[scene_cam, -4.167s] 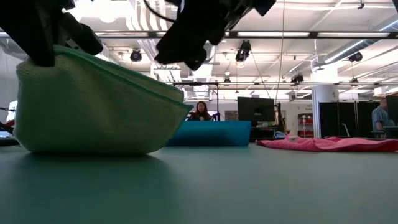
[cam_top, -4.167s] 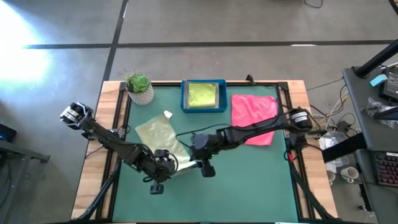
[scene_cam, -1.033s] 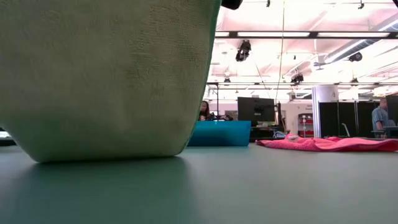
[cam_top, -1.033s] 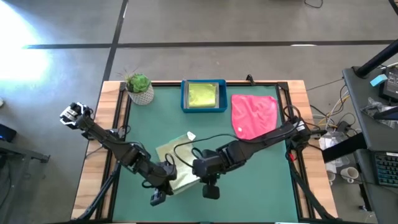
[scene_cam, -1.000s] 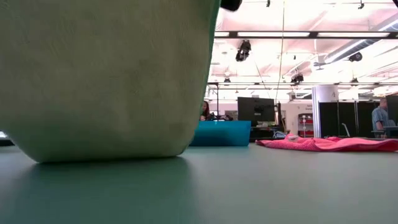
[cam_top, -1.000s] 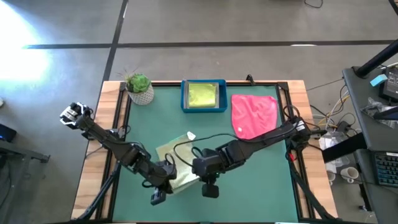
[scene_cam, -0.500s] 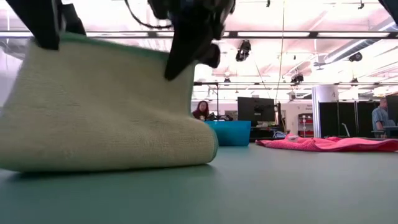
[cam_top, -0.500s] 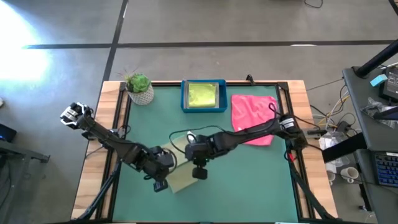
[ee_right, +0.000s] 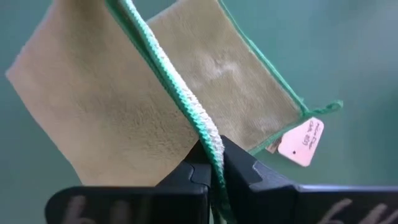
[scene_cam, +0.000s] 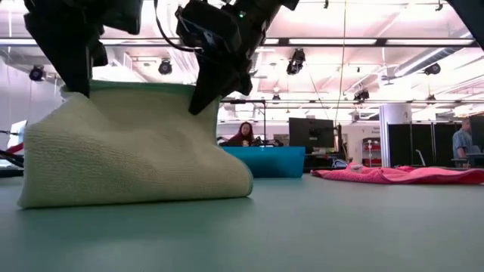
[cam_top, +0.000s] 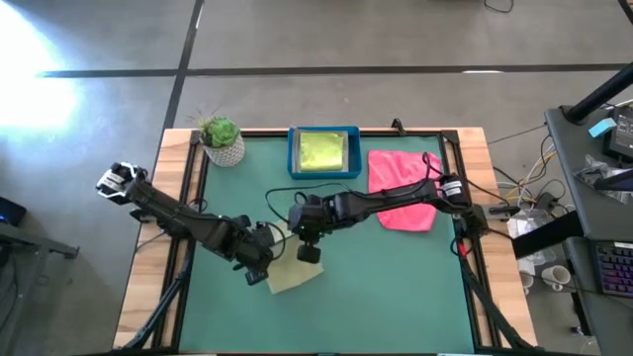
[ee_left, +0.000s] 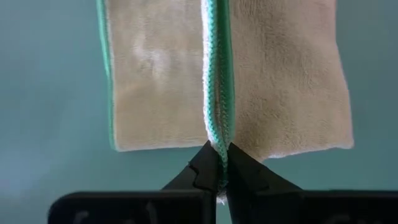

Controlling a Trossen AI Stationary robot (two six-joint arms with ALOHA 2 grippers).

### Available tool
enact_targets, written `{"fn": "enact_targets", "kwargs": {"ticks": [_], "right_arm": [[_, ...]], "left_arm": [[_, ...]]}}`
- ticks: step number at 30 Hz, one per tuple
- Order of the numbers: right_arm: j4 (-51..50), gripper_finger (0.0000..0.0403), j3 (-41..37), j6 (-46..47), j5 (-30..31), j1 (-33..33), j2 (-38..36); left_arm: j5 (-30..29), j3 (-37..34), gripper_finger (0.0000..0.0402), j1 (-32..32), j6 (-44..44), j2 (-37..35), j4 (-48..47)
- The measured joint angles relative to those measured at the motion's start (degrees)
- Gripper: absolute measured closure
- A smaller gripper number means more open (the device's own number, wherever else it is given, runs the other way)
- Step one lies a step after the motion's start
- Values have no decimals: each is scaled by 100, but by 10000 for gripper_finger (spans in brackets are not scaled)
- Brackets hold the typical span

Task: Fold microfiber towels
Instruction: Fold the dark green microfiber cloth

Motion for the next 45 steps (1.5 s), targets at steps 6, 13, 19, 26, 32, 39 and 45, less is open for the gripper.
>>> {"fn": "enact_targets", "kwargs": {"ticks": [6, 13, 19, 26, 32, 39, 45], "right_arm": [[0, 394, 1, -122, -45, -72, 0], [118, 394, 1, -153, -20, -113, 0], [220, 394, -2, -253, 4, -206, 0], [394, 377, -2, -524, -19, -206, 0], [560, 314, -2, -423, -28, -243, 0], [292, 248, 79, -88, -40, -387, -29], [-1087, 235, 551, -229, -36, -384, -213]], "left_arm": [[-41, -1, 401, 158, 45, -3, -182], [-235, -7, 385, 197, 57, -4, -336], [-251, -9, 358, 201, 55, -4, -468], [-293, -9, 328, 201, 51, -4, -622], [-189, 36, 300, 201, -5, -4, -847], [-31, 124, 279, 203, -13, -4, -1313], [90, 63, 279, 199, -8, -4, -1076]]}}
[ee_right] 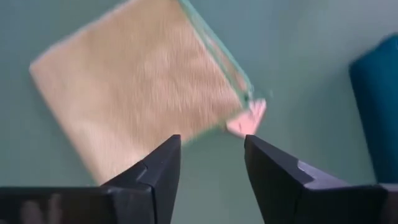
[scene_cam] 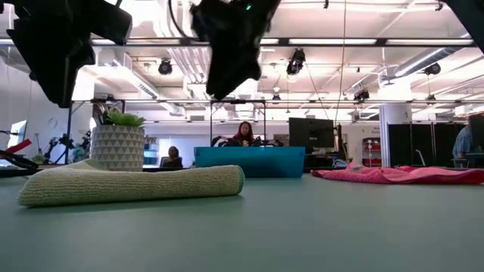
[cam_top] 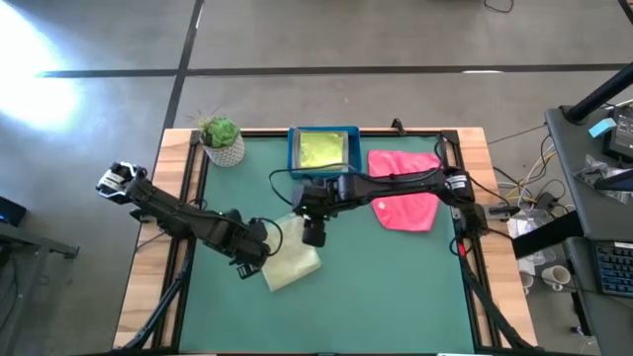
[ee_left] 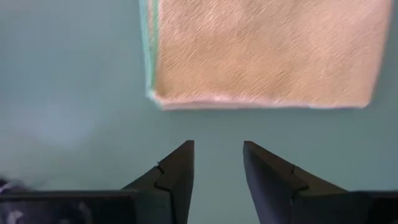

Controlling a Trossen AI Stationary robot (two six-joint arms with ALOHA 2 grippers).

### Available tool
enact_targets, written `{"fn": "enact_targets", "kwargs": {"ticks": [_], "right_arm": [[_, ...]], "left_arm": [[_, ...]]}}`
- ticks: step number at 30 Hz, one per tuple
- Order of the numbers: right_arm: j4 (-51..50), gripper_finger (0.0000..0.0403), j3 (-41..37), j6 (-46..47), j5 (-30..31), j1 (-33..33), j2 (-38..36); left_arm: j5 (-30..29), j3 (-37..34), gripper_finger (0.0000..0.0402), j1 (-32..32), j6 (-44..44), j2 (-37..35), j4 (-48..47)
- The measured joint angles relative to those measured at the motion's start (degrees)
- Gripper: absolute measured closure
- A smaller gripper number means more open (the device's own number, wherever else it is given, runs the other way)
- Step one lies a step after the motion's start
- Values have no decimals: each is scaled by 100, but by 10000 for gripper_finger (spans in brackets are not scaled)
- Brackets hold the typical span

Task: Fold microfiber towels
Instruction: Fold the dark green microfiber cloth

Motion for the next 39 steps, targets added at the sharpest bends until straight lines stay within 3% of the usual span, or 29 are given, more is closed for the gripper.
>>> {"fn": "enact_targets", "kwargs": {"ticks": [9, 20, 30, 39], "right_arm": [[-1159, 265, -152, 65, 15, 372, -672], [-1161, 297, -1012, 570, 9, 1259, -1019], [-1119, 355, -1667, 1137, 17, 1654, -1154], [-923, 394, -2371, 1358, 296, 1688, -1699]], "left_arm": [[-199, -261, 279, -9, 63, 0, 1063], [-289, -1089, 279, -9, 209, 44, 3618], [-265, -1656, 281, -9, 156, 44, 4732], [-49, -1880, 346, 5, 310, 139, 5295]]}}
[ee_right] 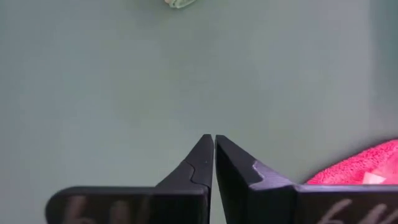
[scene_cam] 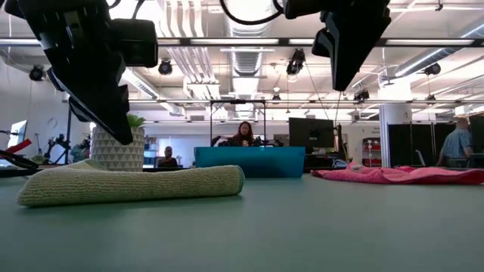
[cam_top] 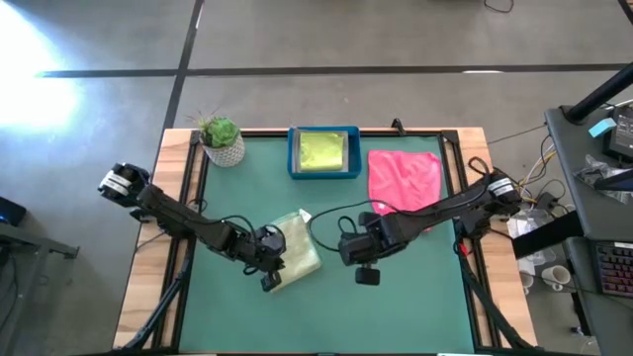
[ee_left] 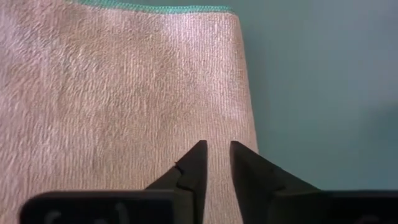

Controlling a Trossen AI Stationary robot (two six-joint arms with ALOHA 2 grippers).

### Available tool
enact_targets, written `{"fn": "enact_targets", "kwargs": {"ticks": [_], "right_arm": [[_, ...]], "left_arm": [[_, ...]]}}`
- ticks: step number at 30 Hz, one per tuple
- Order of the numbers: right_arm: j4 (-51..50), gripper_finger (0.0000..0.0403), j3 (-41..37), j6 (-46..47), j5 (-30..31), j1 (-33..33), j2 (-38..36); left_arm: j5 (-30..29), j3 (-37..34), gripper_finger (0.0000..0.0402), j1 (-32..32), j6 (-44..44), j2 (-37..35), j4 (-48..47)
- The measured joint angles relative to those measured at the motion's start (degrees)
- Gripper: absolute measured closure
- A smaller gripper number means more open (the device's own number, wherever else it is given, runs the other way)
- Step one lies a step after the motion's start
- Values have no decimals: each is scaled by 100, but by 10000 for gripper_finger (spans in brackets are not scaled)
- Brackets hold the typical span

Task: Fold microfiber towels
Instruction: Fold the dark green microfiber cloth

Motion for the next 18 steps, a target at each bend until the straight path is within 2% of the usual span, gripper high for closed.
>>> {"fn": "enact_targets", "kwargs": {"ticks": [6, 18], "right_arm": [[307, 394, -501, 0, 23, -26, -451], [540, 394, -1172, 39, 43, -135, -1067]], "left_arm": [[-21, 0, 396, 109, 259, 393, 59], [-35, 2, 396, 450, -169, 850, 65]]}}
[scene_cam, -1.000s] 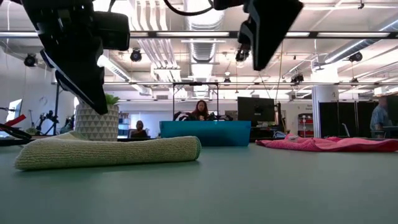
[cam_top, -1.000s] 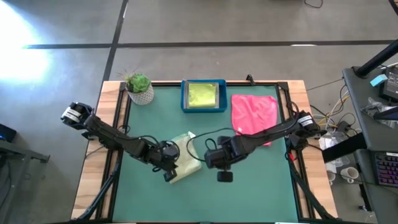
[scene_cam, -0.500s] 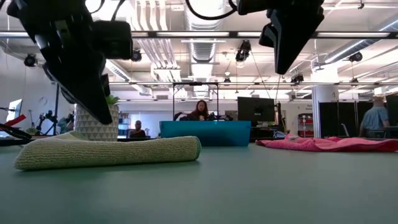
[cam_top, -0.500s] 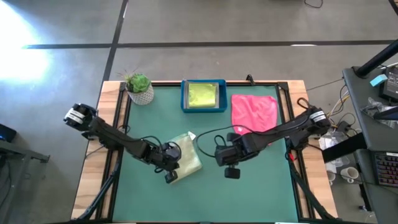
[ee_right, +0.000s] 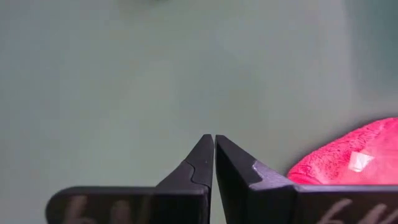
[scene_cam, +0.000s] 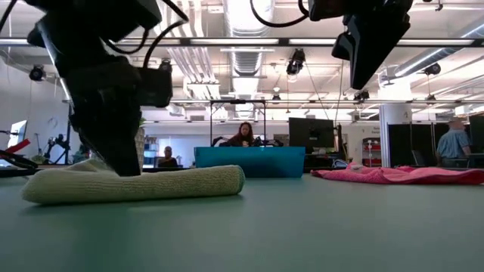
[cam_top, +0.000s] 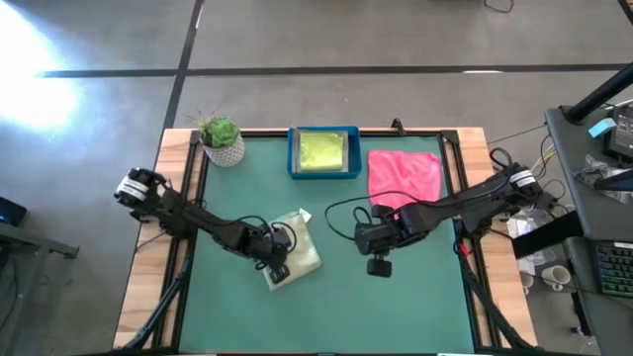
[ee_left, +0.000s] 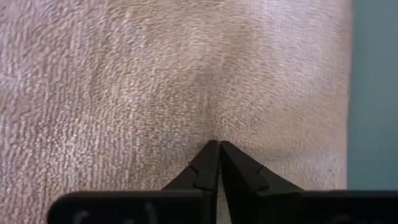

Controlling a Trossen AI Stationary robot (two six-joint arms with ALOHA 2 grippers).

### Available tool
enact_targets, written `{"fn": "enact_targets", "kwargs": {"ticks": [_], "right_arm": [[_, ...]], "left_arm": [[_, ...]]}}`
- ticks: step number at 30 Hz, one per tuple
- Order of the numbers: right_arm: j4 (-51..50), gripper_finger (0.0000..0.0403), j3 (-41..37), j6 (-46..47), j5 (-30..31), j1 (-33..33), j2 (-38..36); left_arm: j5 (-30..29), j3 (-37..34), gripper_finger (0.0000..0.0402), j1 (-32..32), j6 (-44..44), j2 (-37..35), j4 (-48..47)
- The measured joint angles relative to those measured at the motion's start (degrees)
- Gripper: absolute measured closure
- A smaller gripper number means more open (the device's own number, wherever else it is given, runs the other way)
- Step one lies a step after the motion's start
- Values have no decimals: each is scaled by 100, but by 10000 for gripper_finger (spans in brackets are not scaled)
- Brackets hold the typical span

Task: Fold microfiber towels
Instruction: Fold the dark green microfiber cloth

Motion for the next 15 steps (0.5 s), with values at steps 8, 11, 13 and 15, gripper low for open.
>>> {"fn": "enact_targets", "kwargs": {"ticks": [8, 11, 13, 15], "right_arm": [[-22, 394, -38, -106, 33, -103, -63], [-39, 394, -38, -186, 82, -112, -76], [-43, 394, -38, -239, 123, -112, -78], [-46, 394, -38, -251, 123, -127, -78]], "left_arm": [[-129, -40, 396, 377, -690, 90, 56], [-349, -50, 396, 551, -1045, 92, 21], [-389, -53, 396, 680, -1434, 92, -17], [-559, -75, 396, 818, -1829, 92, -25]]}}
